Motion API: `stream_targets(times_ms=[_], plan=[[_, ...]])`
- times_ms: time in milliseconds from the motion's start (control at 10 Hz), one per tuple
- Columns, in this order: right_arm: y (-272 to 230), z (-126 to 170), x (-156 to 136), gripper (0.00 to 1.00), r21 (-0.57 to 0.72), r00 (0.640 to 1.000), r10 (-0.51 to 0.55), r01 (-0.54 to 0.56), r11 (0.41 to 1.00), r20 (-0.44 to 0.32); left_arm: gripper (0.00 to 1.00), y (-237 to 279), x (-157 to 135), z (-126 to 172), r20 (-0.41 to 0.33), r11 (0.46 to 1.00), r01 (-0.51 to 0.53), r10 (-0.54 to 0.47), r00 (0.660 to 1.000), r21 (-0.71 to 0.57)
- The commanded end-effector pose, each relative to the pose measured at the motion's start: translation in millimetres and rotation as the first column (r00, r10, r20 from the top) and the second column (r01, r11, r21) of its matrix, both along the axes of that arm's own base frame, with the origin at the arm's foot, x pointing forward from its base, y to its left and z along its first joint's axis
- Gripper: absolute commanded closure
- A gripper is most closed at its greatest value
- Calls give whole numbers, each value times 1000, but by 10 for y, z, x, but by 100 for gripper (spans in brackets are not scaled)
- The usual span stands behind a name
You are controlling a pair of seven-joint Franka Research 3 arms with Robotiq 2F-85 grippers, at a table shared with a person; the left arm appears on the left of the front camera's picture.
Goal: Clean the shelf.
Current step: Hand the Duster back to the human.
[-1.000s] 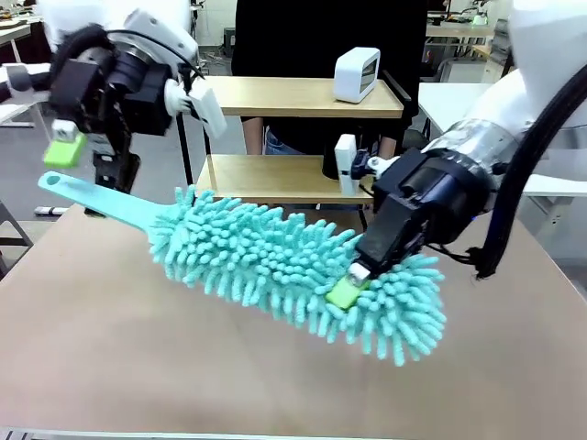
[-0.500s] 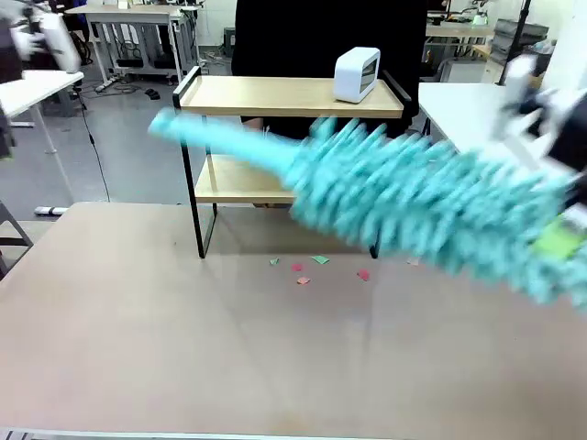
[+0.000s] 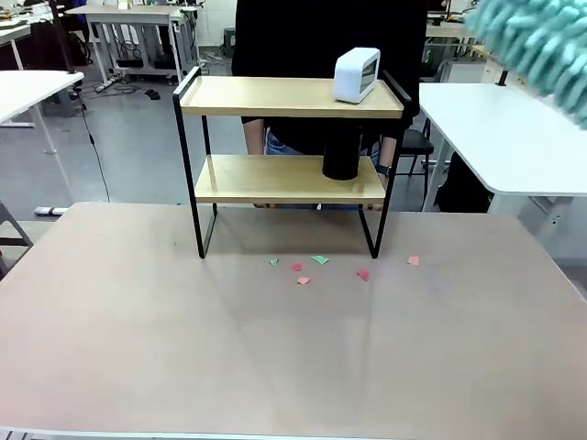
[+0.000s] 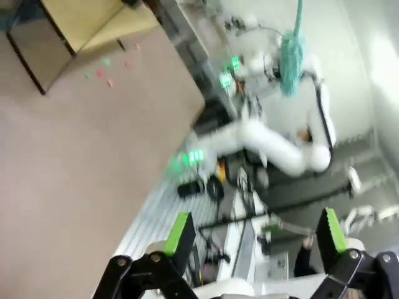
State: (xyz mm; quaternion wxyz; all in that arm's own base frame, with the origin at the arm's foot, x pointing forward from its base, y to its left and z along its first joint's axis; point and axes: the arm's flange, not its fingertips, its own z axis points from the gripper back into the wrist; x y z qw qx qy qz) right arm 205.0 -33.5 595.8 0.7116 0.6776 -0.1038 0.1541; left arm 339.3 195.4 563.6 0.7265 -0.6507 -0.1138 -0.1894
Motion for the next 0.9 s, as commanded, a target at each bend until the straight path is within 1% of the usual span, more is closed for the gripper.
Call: stream_targets(times_ms=[0,100,200,300,400,500,600,700,800], plan=[[-216,-195,36,90,143,990,-137,140,980,-30,0,-532,-207,-22,201,838,-535,545,814,-107],[-404,-303,55,90,169,986,-147,158,973,-75,0,-618,-96,-37,197,835,-546,548,813,-70],[-562,-436,108,90,181,977,-171,193,964,-130,0,-650,81,-98,155,857,-510,515,843,-73],[-704,-603,161,90,178,967,-181,212,961,-178,0,-628,332,-248,76,877,-471,478,875,-100],[-815,-757,198,90,189,961,-165,209,960,-221,0,-594,490,-410,26,877,-476,478,878,-70],[-918,-920,232,90,200,950,-157,215,956,-271,0,-593,580,-550,-16,892,-447,447,894,-59],[-1037,-1138,297,90,188,921,-189,264,946,-341,0,-629,648,-653,-76,940,-333,328,941,-67],[-1095,-1324,373,90,192,901,-201,291,937,-383,0,-660,511,-511,10,872,-486,488,873,-57],[-1109,-1481,448,90,168,874,-217,316,934,-435,0,-660,511,-511,10,872,-486,488,873,-57]])
